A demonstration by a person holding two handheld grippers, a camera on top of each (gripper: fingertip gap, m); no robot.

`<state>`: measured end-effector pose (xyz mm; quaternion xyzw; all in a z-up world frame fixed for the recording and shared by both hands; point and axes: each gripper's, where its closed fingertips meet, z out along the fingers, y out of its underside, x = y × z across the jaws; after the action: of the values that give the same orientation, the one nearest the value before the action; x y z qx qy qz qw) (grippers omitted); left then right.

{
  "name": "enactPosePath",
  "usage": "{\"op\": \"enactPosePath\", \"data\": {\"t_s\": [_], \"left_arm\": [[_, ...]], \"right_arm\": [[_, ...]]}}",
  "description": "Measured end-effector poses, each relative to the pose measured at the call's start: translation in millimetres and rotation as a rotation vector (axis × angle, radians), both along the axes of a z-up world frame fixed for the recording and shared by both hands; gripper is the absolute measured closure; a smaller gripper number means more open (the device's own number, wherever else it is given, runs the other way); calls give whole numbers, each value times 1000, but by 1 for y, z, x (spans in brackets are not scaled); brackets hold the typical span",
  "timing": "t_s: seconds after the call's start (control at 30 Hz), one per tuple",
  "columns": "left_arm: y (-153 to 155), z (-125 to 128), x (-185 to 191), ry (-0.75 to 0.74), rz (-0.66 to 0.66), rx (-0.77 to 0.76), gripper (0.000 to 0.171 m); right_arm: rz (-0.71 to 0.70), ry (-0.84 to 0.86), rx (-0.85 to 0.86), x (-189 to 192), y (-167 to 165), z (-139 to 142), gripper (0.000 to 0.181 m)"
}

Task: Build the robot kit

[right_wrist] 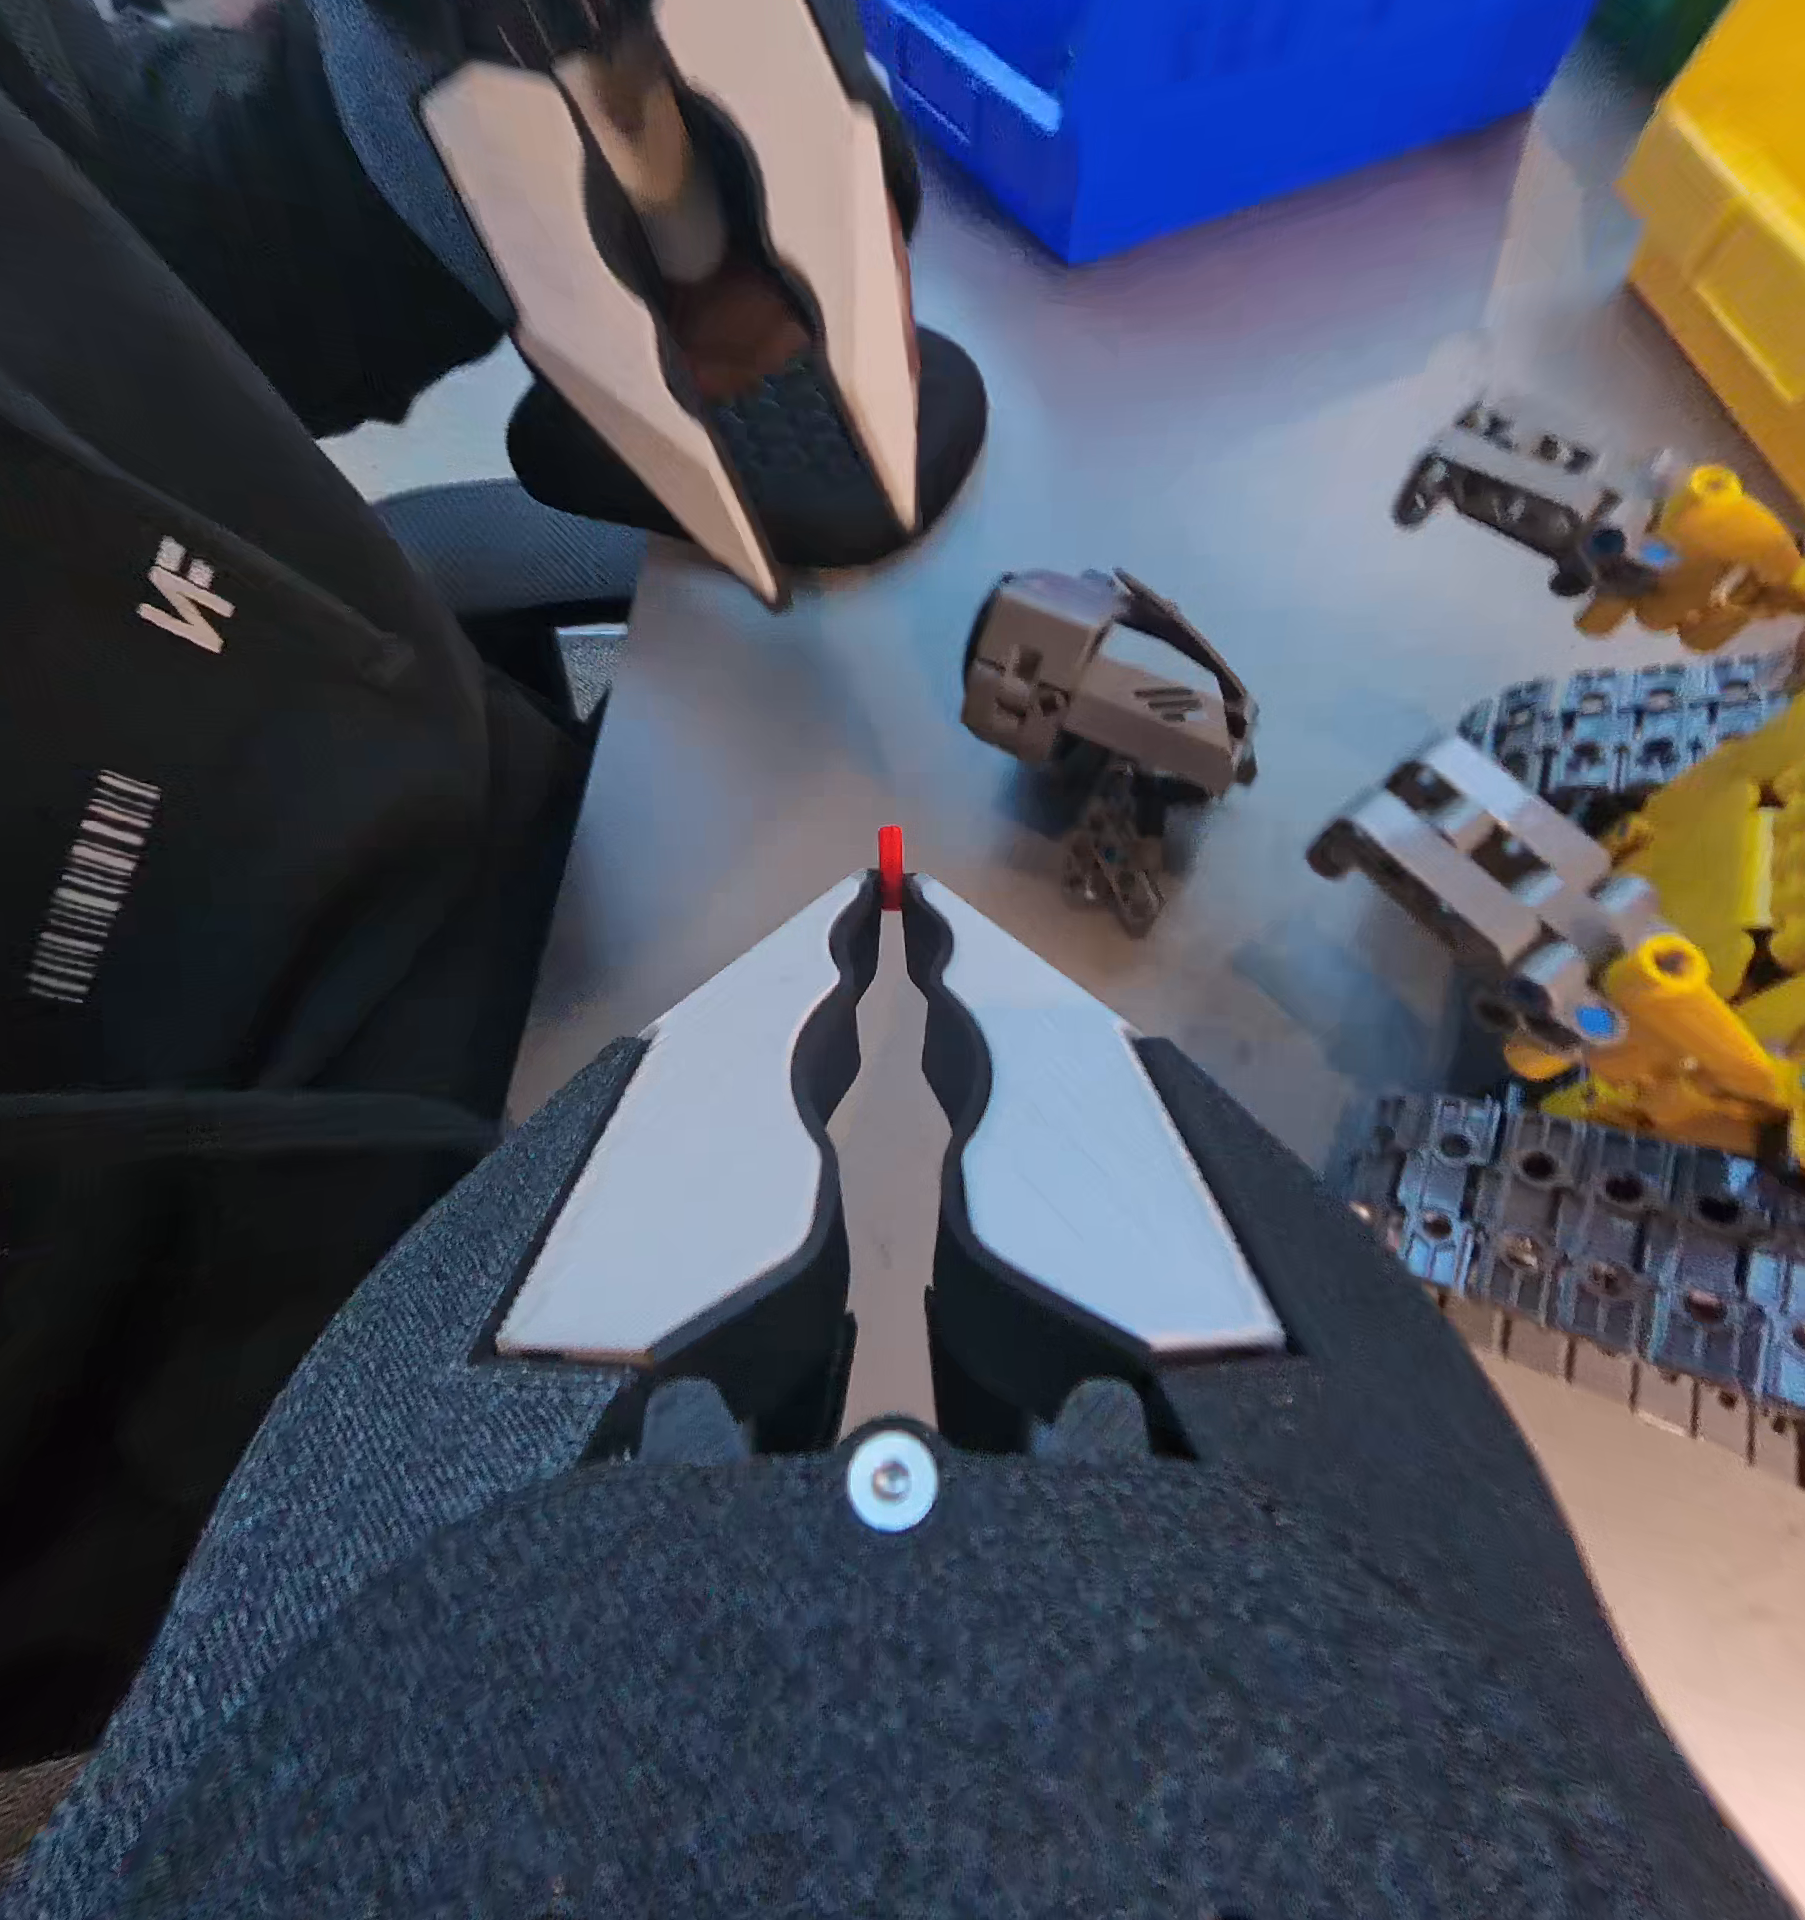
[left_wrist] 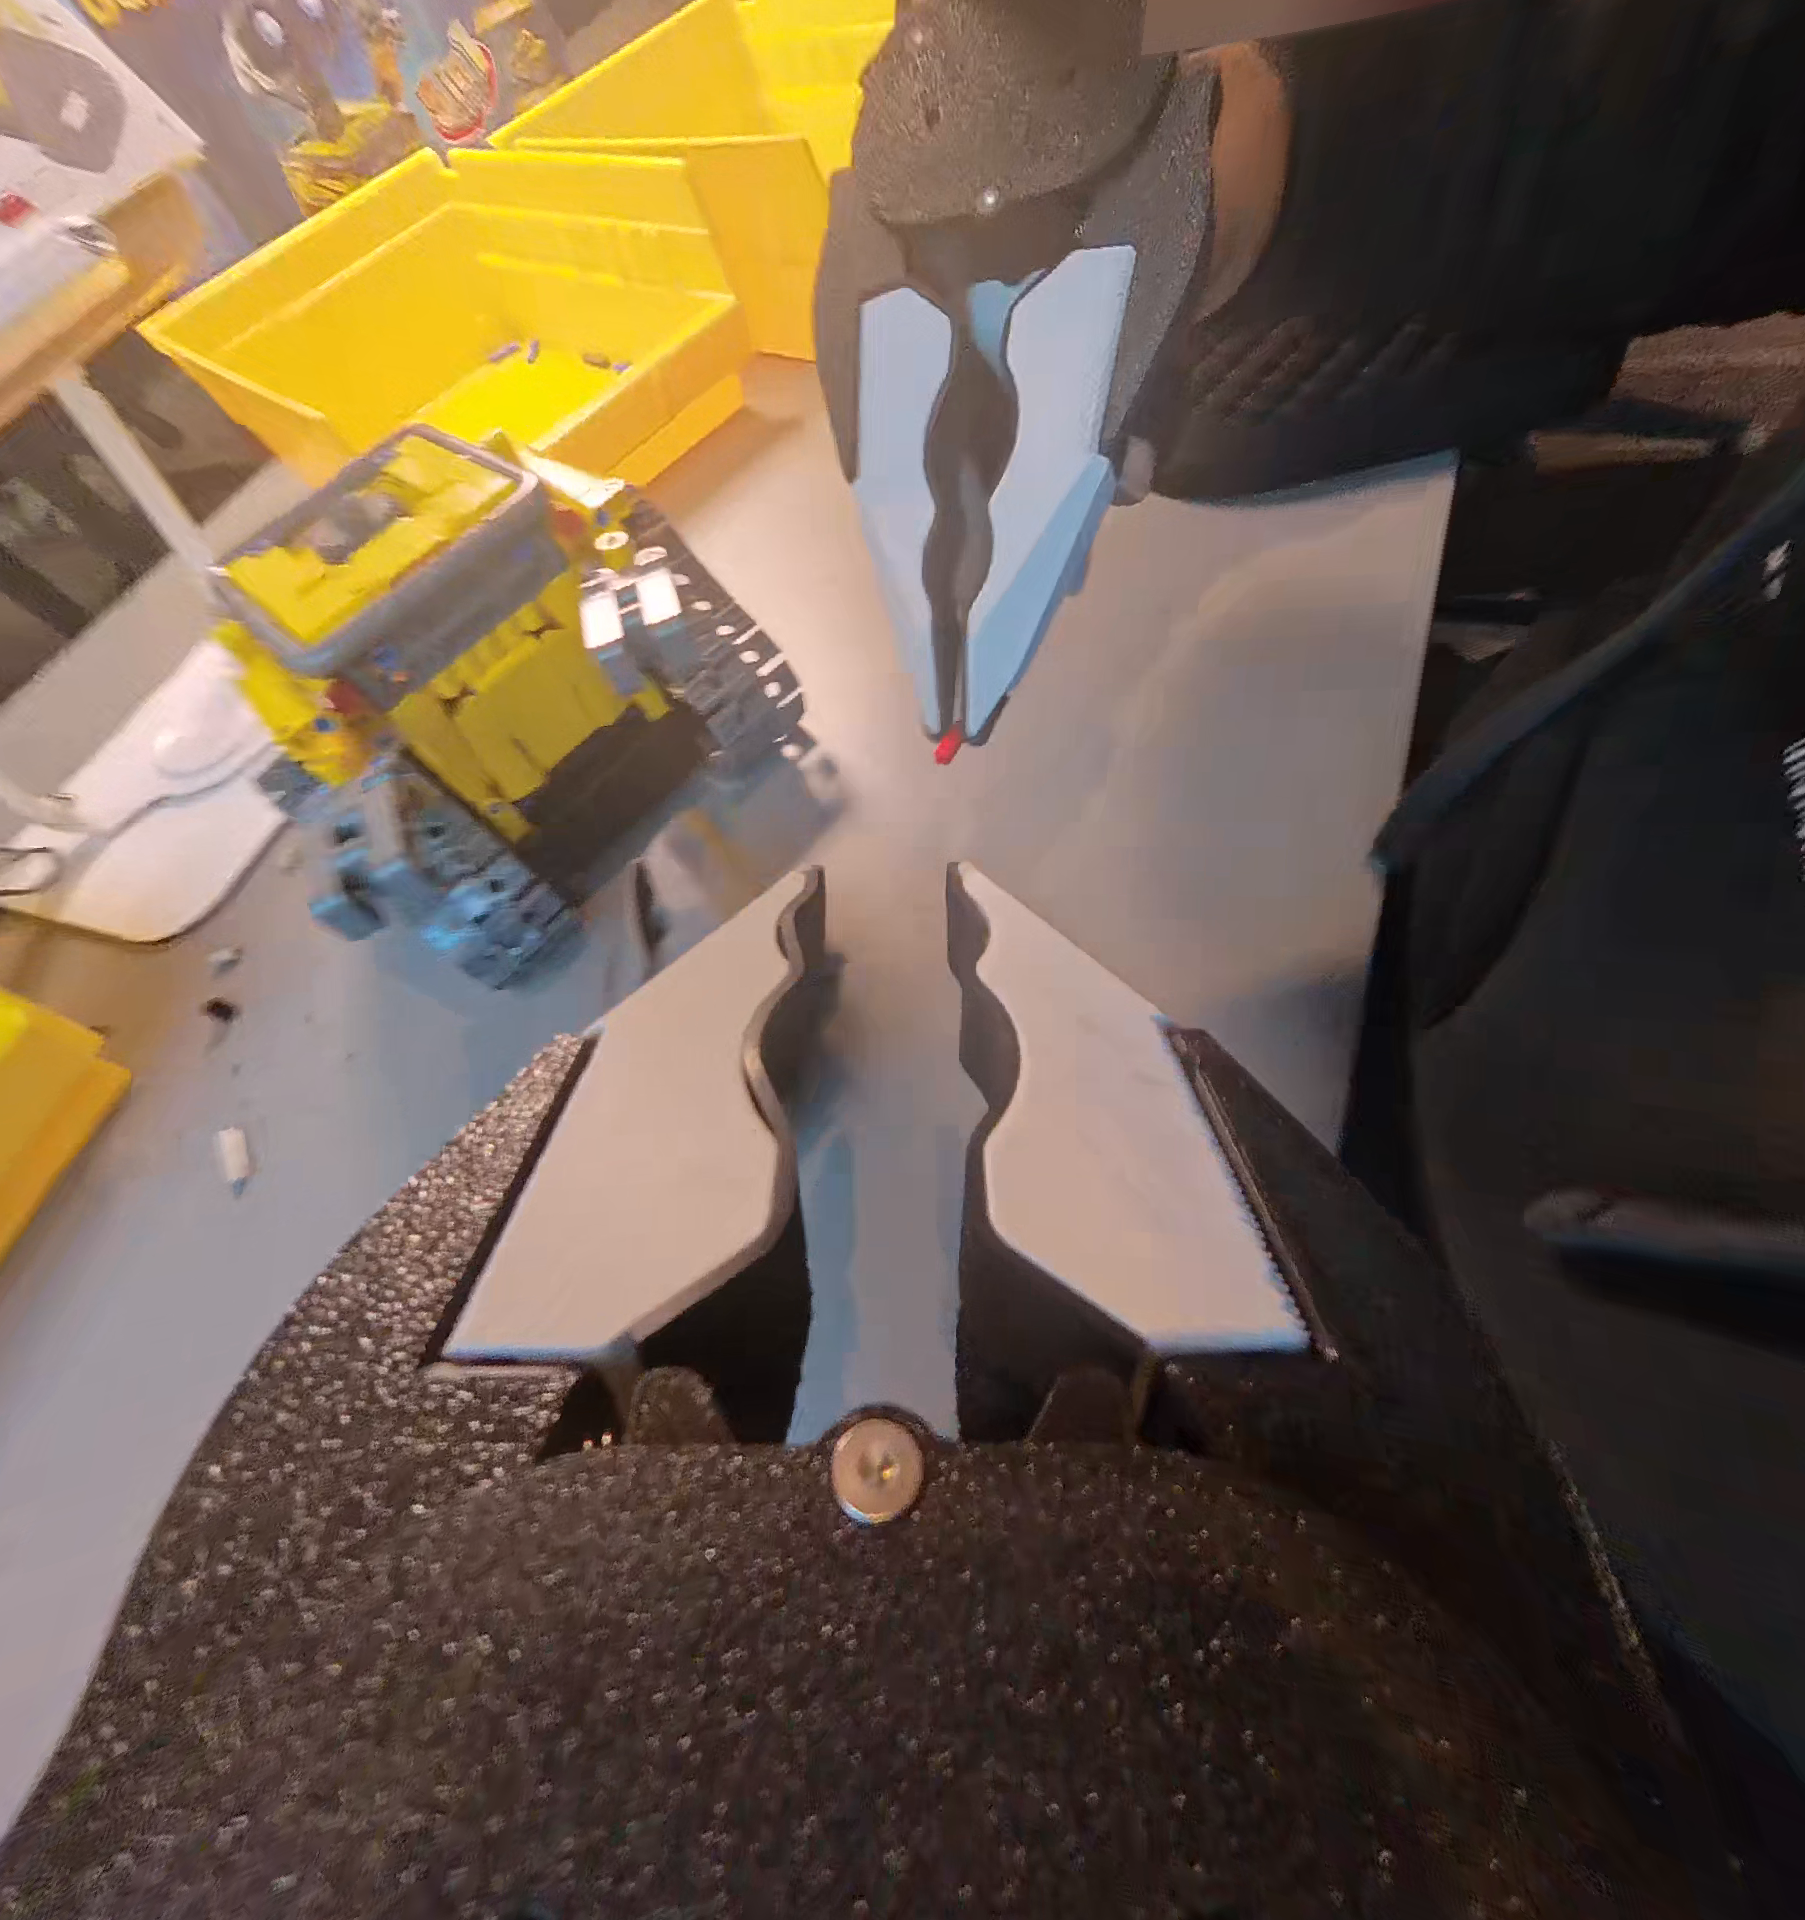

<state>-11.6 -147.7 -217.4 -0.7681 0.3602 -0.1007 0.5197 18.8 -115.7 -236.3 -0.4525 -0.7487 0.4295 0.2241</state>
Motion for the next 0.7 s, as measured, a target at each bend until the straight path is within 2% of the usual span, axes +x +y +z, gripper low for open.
{"op": "enactPosePath", "data": {"t_s": [0.1,0.23,0.43,0.57,0.7], "left_arm": [[2,-9,28,-80,-40,-41,153],[0,-5,41,-174,-93,-74,163],[-5,4,46,-204,-126,-54,165],[-5,1,46,-197,-124,-59,167],[-7,6,47,-262,-143,-50,168]], "right_arm": [[56,88,60,1,-20,14,177],[62,125,129,5,-33,19,177],[43,123,193,9,-33,20,177],[43,127,195,8,-37,18,177],[42,169,158,8,-38,23,177]]}}
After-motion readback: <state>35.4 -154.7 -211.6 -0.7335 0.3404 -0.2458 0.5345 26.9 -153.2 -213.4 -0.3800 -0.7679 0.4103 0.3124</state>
